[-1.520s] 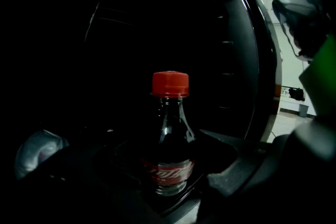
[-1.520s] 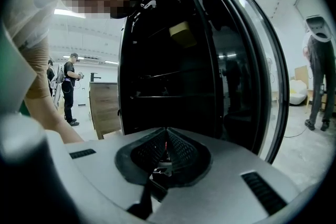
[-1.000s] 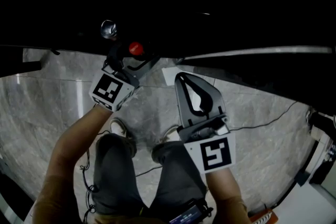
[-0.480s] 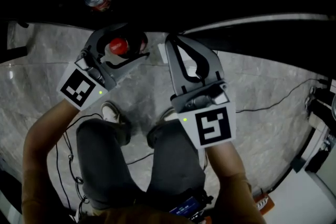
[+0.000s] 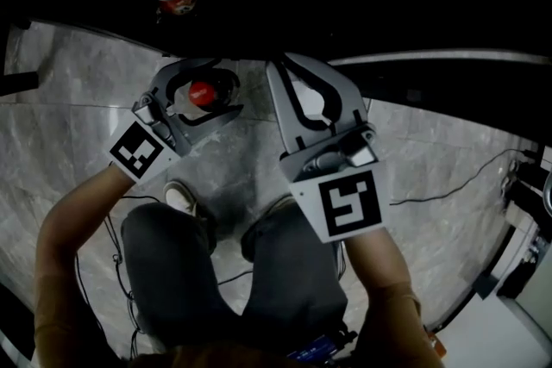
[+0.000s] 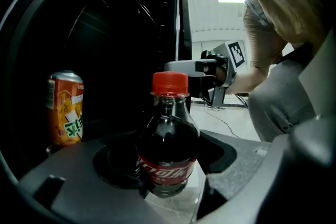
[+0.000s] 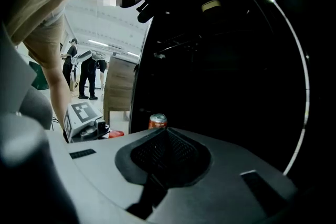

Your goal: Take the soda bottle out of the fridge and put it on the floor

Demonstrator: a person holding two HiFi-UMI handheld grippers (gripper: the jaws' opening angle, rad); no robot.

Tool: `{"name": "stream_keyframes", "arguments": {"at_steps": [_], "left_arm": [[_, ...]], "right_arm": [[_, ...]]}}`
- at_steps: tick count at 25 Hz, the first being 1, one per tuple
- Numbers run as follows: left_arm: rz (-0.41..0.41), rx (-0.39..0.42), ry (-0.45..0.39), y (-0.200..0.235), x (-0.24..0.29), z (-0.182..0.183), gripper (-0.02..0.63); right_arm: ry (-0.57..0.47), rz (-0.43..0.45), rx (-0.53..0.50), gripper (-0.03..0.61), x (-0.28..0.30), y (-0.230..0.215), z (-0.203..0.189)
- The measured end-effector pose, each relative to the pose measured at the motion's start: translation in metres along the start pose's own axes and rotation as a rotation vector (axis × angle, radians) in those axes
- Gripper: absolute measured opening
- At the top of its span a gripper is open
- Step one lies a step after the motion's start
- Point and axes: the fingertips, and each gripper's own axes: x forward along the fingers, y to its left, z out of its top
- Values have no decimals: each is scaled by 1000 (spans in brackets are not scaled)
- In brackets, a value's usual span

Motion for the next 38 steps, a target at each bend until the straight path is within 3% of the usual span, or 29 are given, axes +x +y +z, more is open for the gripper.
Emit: {"name": "stream_keyframes", "arguments": {"at_steps": [5, 11, 21, 25, 38], "left_arm": [[-33, 24, -2, -2, 11, -33, 307], [-36, 54, 16, 9, 23, -71, 307], [-36, 15, 32, -4, 36, -117, 307], [-8, -40, 50, -3, 44, -141, 307], [57, -37, 103, 5, 50, -191, 307]], "right_arm": [[-15, 34, -35, 2, 17, 6, -20], [-67, 5, -52, 2, 27, -12, -29], [-91, -8, -79, 2, 31, -15, -34], [-82, -11, -87, 2, 28, -16, -39], [-59, -6, -100, 2, 25, -8, -44]]}}
